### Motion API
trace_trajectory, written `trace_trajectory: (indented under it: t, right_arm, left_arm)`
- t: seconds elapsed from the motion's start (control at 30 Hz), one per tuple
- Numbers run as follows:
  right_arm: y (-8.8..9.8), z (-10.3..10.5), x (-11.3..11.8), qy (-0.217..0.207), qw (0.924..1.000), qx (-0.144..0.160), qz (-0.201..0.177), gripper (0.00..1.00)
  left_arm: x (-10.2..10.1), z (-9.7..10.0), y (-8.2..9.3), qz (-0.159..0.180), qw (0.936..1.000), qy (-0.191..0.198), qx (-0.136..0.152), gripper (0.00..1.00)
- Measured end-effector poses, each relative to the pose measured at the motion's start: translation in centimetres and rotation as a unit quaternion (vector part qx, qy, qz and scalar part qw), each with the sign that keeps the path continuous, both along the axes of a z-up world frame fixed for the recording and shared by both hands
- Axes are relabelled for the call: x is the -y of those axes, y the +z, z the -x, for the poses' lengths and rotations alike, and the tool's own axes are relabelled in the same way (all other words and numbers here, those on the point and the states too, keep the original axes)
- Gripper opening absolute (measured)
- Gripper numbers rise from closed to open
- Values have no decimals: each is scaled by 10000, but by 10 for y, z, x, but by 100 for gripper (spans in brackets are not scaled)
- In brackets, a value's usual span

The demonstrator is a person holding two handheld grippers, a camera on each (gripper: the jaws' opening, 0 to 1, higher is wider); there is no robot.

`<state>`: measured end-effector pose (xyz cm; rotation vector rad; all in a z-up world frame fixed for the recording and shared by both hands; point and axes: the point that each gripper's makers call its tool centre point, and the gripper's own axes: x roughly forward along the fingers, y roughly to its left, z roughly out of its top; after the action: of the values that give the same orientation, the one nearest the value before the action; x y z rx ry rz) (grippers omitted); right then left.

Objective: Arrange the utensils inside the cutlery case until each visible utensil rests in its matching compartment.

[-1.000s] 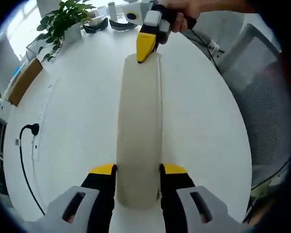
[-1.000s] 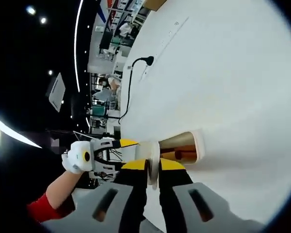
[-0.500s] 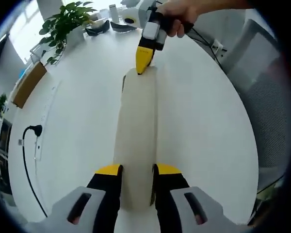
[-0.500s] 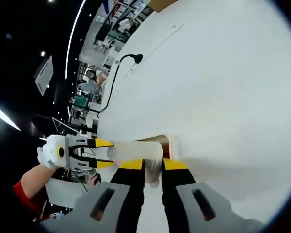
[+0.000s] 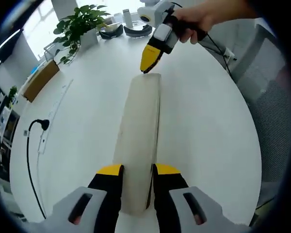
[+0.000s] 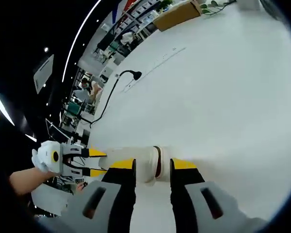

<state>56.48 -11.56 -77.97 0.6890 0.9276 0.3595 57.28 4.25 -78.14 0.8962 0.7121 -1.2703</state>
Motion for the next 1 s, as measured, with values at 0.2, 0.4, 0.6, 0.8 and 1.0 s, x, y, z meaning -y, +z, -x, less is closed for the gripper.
trace_trajectory:
  t: [0.2, 0.4, 0.6, 0.8, 1.0]
  right_arm:
    - [-10, 11, -12, -29, 9999, -46, -125, 21]
    - [-14, 11, -9, -284, 9987, 114, -412, 17]
    - [-13, 10, -10, -299, 9986, 92, -437, 19]
    - [-11, 8, -12, -200, 9987, 60, -472, 18]
    - [-11, 6, -11, -73, 9985, -58, -546, 18]
  left_arm:
    - [0, -1, -1, -74, 10000, 46, 5, 24]
    - [0, 4, 0, -108, 9994, -204, 268, 25]
    - [-3, -1, 0, -116, 9997, -197, 79, 48]
    - [-14, -9, -14, -389, 9990, -221, 57, 57]
    - [-24, -15, -23, -627, 9978, -191, 4, 54]
